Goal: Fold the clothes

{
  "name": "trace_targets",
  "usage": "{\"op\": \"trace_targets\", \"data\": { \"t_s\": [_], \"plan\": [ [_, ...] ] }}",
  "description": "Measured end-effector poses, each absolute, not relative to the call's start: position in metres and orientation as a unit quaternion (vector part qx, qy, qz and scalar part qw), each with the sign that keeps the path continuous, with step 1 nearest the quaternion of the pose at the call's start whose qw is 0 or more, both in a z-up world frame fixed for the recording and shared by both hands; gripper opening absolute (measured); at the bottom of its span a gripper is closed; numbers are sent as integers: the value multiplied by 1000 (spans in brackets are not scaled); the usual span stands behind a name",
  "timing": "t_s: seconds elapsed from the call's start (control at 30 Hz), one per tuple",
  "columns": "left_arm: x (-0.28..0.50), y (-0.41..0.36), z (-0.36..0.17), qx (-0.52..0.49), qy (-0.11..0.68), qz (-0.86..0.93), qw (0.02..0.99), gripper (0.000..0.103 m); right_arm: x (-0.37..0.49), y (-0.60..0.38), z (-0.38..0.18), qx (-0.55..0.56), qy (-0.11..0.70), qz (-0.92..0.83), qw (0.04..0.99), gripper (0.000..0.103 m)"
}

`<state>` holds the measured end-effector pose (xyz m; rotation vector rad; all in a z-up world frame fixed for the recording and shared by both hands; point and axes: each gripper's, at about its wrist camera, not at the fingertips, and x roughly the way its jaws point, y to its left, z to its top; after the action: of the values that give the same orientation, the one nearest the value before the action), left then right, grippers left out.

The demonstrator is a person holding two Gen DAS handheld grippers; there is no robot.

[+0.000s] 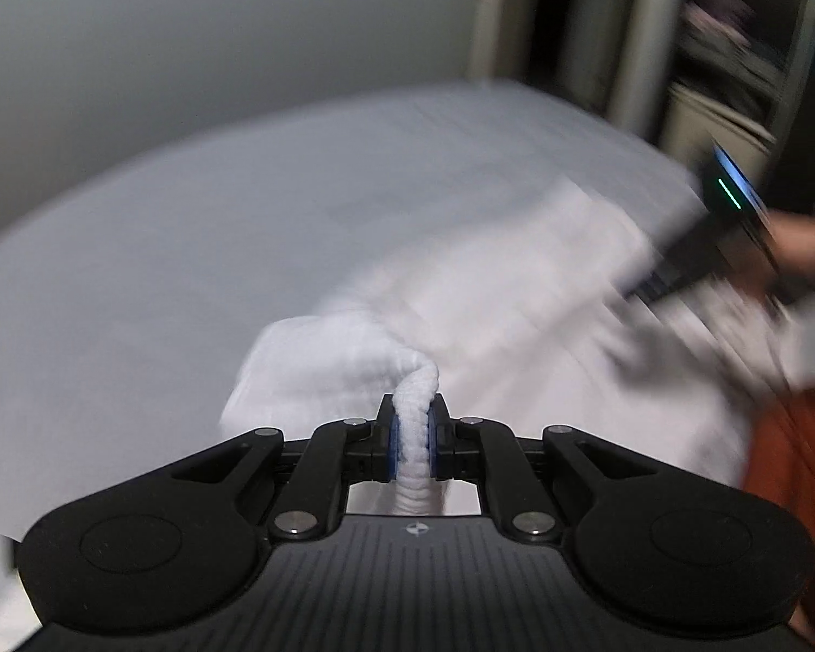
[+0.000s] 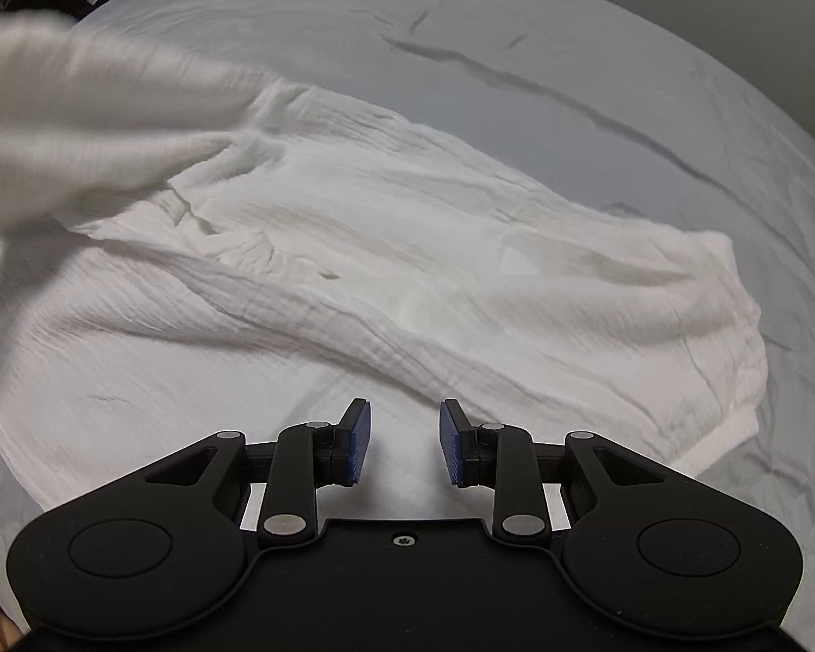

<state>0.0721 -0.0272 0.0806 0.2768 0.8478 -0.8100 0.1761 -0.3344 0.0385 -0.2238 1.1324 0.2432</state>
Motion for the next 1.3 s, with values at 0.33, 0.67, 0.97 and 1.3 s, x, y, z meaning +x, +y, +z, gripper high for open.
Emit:
{"op": "trace_targets", "data": {
  "t_s": [0.33,0.67,0.97,1.3],
  "plan": [
    [50,-104,-14,145,488,-513,691,18,158,-330,47,-108,539,117,827,27],
    [46,-85,9,208,427,-494,728,38,150,-351,40,-95,551,101,823,29],
    [52,-105,-21,334,402,-465,715,43,147,-358,37,-83,547,106,826,29],
    [86,-66,10,309,433,-368,762,2,154,-407,45,-98,536,63,836,29]
  ]
}}
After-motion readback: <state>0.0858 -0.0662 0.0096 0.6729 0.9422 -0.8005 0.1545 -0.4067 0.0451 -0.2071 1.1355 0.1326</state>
